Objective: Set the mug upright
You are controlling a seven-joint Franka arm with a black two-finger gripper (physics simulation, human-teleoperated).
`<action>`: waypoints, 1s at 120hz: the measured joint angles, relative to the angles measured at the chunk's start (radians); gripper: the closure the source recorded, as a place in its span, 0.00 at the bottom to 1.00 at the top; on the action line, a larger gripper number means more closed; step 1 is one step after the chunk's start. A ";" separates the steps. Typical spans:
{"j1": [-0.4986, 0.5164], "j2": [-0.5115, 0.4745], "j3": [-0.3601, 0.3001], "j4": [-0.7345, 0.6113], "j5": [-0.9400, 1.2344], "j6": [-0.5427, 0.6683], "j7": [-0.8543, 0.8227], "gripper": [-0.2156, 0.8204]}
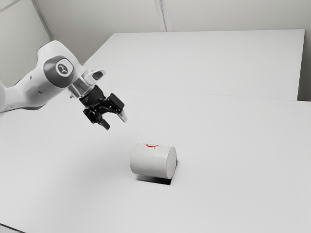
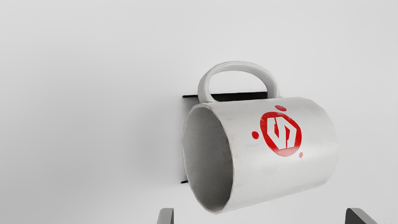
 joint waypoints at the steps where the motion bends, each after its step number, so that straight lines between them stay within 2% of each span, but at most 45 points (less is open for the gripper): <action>1: 0.000 0.000 0.000 -0.004 -0.004 0.003 0.004 0.21; 27: -0.001 -0.005 0.000 -0.093 -0.107 0.064 0.123 0.21; 67: 0.014 0.067 0.000 -0.145 -0.276 0.106 0.331 0.21; 120: 0.029 0.135 -0.002 -0.169 -0.447 0.035 0.528 0.21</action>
